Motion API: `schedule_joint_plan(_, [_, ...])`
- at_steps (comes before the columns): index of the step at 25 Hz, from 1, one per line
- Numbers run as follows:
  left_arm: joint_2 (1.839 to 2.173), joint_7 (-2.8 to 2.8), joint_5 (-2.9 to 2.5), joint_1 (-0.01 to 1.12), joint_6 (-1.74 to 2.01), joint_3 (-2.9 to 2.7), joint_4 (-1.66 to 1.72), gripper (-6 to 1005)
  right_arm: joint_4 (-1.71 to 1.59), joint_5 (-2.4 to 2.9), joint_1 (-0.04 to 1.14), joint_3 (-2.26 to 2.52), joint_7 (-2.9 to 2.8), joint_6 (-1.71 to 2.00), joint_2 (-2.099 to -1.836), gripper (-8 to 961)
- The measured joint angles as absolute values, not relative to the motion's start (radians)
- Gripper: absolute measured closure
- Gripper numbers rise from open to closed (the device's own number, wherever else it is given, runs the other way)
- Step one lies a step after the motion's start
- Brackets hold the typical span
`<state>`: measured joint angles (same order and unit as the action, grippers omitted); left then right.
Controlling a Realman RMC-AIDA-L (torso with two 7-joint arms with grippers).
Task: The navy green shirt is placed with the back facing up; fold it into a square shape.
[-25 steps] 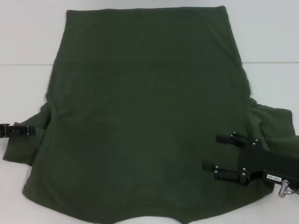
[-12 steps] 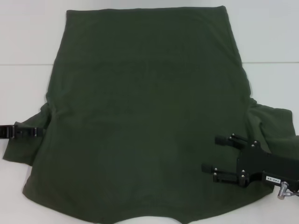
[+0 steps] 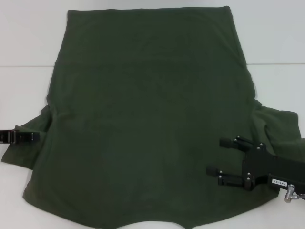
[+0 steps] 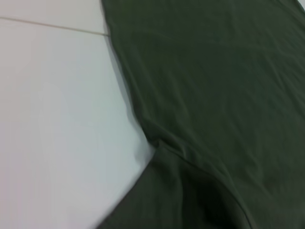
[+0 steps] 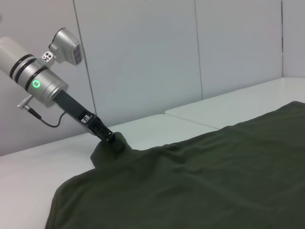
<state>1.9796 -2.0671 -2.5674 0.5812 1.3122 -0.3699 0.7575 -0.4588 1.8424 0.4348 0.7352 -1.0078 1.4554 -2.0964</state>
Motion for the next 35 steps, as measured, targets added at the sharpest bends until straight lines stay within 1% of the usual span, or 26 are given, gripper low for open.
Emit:
schedule_joint_plan(2, [1.979,-2.067,-2.566,0.581,1.311,-0.367,0.758,295,-0.46,1.842,0.435,0.736,-1.008,1.456,-2.097,26])
schedule_joint_plan(12, [1.978,-2.066,-2.565,0.585,1.31,-0.368,0.759,770,-0.46,1.842,0.437,0.738,-1.008,1.456,-2.097,27])
schedule_joint_plan(18, [1.978,-2.042,-2.565,0.587,1.3,-0.368,0.759,966,-0.46,1.842,0.437,0.739,-1.008,1.456,-2.097,27])
schedule_joint_plan(28, [1.971,-2.05,-2.582,0.589,1.286,-0.368,0.787,965,-0.46,1.842,0.44,0.739,-1.008,1.457,-2.097,27])
schedule_joint_plan(30, [1.965,-2.062,-2.59,0.59,1.287,-0.368,0.83,964,-0.461,1.842,0.441,0.739,-1.008,1.461,-2.097,27])
schedule_joint_plan(32, [1.952,-2.082,-2.6,0.595,1.296,-0.369,0.852,964,-0.461,1.842,0.442,0.739,-1.008,1.465,-2.096,27])
schedule_joint_plan(35, [1.947,-2.097,-2.627,0.607,1.299,-0.376,0.865,964,-0.46,1.842,0.442,0.739,-1.005,1.467,-2.096,27])
